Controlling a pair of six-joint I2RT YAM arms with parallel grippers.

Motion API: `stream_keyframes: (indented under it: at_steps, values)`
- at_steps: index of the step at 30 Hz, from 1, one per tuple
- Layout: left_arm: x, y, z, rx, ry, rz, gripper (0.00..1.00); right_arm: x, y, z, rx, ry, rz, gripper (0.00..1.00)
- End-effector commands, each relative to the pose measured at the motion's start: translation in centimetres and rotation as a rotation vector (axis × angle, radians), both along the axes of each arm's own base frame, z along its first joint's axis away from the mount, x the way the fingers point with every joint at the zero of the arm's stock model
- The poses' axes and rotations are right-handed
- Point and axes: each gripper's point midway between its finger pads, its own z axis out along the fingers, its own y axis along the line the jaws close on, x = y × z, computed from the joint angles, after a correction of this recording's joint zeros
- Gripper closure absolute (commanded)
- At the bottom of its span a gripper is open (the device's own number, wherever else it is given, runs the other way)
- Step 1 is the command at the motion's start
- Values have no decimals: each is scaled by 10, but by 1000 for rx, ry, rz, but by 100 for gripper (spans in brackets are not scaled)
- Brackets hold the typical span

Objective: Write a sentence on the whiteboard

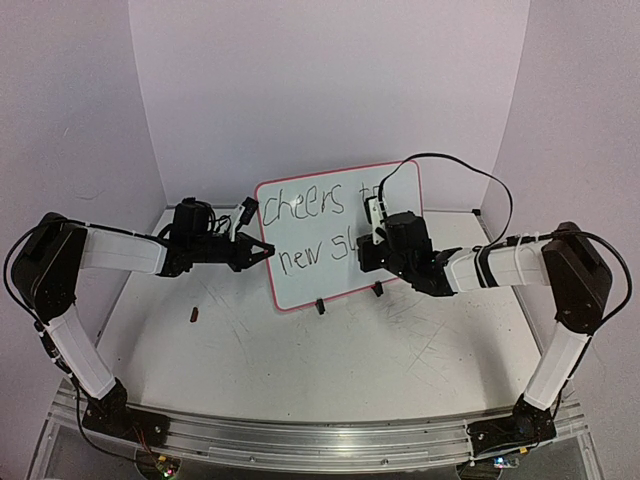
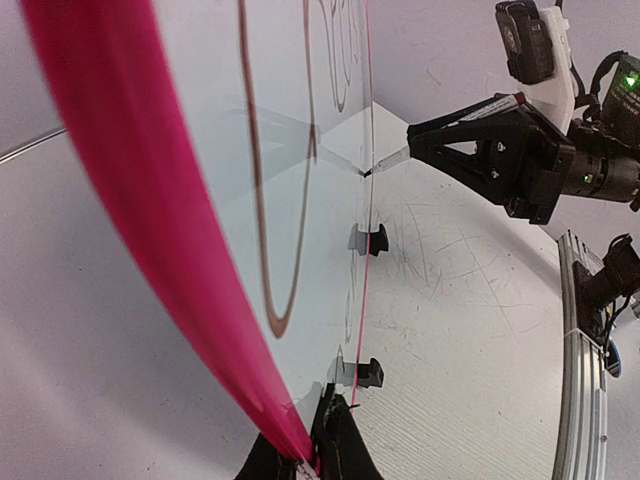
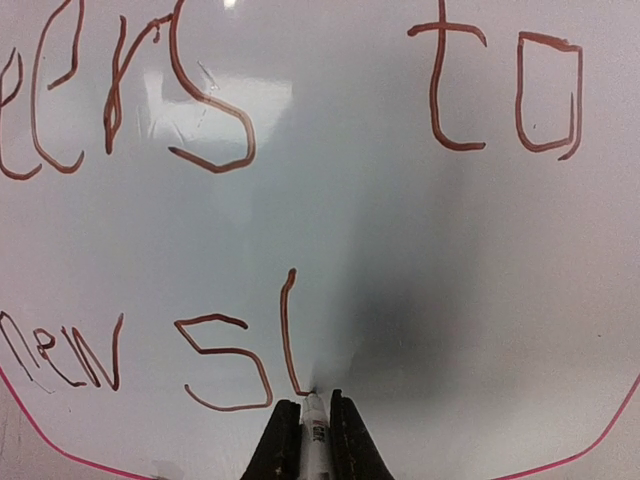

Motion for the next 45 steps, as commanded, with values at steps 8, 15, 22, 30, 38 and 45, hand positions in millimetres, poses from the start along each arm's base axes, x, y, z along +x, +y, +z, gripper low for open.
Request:
stream_keyframes:
  at_steps: [8,15,22,30,38,45]
  values:
    - [29,15,4,90,-132,102,100,-12,19,55,108,-84,142,100]
    - [29,15,6,89,-137,104,100,3,26,52,102,-90,120,100]
    - [30,15,7,91,-139,105,100,14,23,47,79,-99,69,100]
    - [30,15,5,93,-135,102,100,24,-15,44,10,-113,-138,100]
    - [30,15,2,98,-127,105,100,-26,3,90,168,-169,142,100]
    - [32,17,-1,112,-132,113,100,-24,-5,83,71,-162,211,100]
